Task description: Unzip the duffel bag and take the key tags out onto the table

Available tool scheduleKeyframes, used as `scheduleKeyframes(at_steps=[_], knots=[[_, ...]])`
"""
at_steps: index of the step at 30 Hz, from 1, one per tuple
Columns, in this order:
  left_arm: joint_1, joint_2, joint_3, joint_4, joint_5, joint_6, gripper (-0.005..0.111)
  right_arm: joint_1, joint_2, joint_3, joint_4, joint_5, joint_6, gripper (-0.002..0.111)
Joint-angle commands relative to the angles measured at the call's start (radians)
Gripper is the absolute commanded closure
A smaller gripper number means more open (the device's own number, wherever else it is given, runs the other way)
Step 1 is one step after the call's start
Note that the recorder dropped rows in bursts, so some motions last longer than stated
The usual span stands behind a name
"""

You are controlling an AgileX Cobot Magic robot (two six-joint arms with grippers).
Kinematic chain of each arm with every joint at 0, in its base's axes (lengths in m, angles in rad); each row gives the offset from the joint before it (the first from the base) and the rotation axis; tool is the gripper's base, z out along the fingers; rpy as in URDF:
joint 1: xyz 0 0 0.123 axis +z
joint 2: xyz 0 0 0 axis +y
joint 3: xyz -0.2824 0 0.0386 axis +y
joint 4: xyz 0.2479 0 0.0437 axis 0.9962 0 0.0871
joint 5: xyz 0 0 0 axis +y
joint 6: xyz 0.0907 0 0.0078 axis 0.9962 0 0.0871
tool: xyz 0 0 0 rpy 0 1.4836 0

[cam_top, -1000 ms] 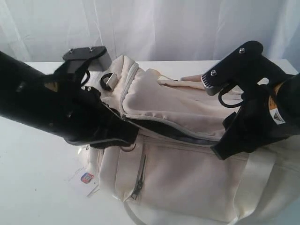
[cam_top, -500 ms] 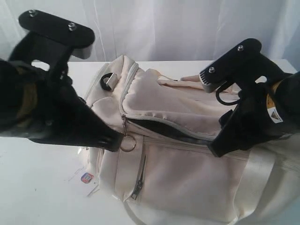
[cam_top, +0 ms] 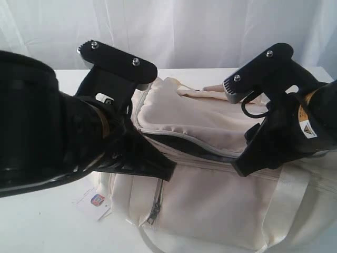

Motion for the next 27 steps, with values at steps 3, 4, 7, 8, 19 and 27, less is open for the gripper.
scheduleKeyframes(at_steps=[3,4,7,8,19,27], knots=[[0.002,-0.001,0.003,-0.001,0.006,-0.045,0.068,-0.003,-0.007,-0.006,0.004,-0.002,0.008,0.059],[0.002,-0.001,0.003,-0.014,0.004,-0.056,0.06,-0.003,-0.007,-0.006,0.003,-0.004,0.008,0.059],[0.002,-0.001,0.003,-0.019,0.004,-0.117,0.039,-0.003,-0.007,-0.006,0.003,-0.004,0.008,0.059],[0.002,0.001,0.003,-0.019,0.001,-0.13,0.036,-0.003,-0.007,-0.006,0.003,-0.004,0.008,0.059],[0.002,0.116,0.006,-0.014,-0.057,-0.141,0.034,-0.003,-0.007,-0.006,0.003,-0.002,0.068,0.059],[0.002,0.151,0.006,0.05,-0.071,-0.172,0.034,-0.003,-0.007,-0.006,0.003,-0.002,0.068,0.059]])
